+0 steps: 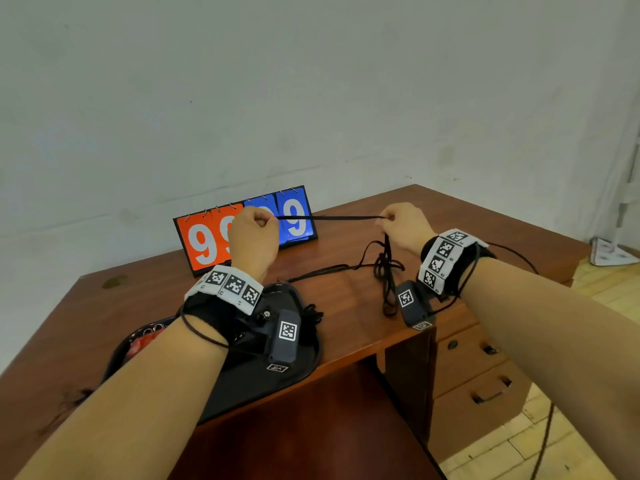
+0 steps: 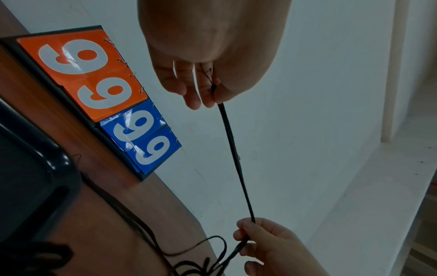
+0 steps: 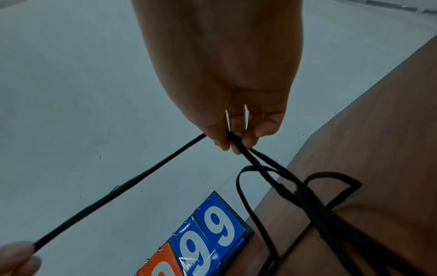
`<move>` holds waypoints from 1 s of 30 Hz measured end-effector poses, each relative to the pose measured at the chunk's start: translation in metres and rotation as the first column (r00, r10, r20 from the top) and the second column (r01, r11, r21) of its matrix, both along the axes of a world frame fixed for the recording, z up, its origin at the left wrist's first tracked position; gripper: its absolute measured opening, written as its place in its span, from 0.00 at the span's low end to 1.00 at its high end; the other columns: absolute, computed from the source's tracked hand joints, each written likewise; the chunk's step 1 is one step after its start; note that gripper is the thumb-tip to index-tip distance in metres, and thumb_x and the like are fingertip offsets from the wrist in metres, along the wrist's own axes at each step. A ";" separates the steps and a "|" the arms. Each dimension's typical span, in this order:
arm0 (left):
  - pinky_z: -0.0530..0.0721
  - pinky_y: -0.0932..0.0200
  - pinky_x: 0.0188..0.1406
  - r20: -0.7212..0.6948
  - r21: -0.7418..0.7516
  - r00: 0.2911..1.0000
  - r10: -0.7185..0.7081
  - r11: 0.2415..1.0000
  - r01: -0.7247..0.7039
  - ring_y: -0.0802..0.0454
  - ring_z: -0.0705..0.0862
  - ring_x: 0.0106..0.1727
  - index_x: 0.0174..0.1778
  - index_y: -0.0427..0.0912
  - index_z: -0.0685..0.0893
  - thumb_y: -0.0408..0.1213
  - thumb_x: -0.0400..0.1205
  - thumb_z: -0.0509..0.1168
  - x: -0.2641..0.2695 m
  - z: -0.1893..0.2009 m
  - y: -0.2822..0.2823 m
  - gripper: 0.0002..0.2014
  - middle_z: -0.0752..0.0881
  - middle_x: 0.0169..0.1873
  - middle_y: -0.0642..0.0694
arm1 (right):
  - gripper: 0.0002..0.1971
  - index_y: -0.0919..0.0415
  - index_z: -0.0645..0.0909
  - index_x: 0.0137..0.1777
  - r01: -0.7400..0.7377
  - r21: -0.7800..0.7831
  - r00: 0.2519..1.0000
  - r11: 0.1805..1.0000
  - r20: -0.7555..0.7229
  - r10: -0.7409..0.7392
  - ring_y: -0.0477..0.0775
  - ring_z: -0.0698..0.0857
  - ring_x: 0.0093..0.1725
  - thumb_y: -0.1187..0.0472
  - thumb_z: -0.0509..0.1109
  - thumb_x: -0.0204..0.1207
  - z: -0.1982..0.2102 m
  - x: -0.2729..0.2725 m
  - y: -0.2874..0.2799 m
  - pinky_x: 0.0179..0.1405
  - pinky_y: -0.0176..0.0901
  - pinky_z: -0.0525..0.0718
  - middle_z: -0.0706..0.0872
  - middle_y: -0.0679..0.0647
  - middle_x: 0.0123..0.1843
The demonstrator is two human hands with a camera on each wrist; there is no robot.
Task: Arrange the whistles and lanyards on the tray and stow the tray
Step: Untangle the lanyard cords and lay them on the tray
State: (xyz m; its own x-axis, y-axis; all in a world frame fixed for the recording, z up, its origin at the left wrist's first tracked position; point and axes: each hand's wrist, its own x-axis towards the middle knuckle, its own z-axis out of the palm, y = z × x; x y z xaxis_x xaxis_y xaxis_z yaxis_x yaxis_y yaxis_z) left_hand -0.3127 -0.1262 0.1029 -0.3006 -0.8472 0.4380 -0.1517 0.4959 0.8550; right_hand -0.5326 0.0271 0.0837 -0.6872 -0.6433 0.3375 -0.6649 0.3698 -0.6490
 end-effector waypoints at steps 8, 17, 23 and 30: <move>0.91 0.43 0.46 -0.050 0.061 0.991 0.120 0.991 -0.117 0.42 0.89 0.44 0.46 0.43 0.84 0.32 0.79 0.63 0.024 -0.001 -0.030 0.06 0.88 0.41 0.45 | 0.11 0.62 0.87 0.44 -0.004 -0.047 0.999 0.999 0.035 0.006 0.50 0.83 0.37 0.59 0.66 0.83 0.001 -0.003 -0.010 0.35 0.38 0.76 0.89 0.53 0.42; 0.90 0.41 0.49 -0.023 0.063 0.972 0.233 0.971 -0.231 0.40 0.90 0.44 0.41 0.49 0.83 0.34 0.77 0.61 0.052 0.000 -0.052 0.07 0.89 0.44 0.44 | 0.13 0.61 0.87 0.40 -0.014 -0.037 0.999 0.999 0.045 0.016 0.48 0.80 0.29 0.58 0.67 0.83 -0.001 -0.002 -0.011 0.29 0.36 0.73 0.84 0.45 0.32; 0.80 0.53 0.46 0.107 0.025 0.974 0.202 0.978 -0.206 0.46 0.85 0.49 0.50 0.41 0.85 0.34 0.82 0.64 0.054 -0.011 -0.050 0.05 0.86 0.47 0.46 | 0.11 0.59 0.88 0.42 -0.123 -0.035 0.991 0.992 0.051 0.125 0.51 0.83 0.30 0.55 0.69 0.82 0.001 0.011 -0.017 0.29 0.39 0.78 0.90 0.55 0.40; 0.82 0.55 0.58 0.224 0.011 0.970 -0.092 0.996 0.091 0.52 0.83 0.58 0.61 0.45 0.82 0.38 0.83 0.67 0.023 -0.009 -0.018 0.10 0.84 0.57 0.49 | 0.09 0.59 0.90 0.50 -0.291 -0.059 0.953 0.955 0.068 0.295 0.51 0.89 0.42 0.56 0.70 0.81 0.009 0.042 -0.028 0.45 0.45 0.87 0.91 0.52 0.43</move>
State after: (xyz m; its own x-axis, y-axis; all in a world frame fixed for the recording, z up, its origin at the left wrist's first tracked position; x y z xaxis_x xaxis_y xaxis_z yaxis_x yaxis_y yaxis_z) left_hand -0.2900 -0.1438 0.0939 -0.4672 -0.8119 0.3500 -0.2935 0.5158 0.8048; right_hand -0.4907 -0.0011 0.0931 -0.4953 -0.8045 0.3278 -0.6880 0.1329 -0.7134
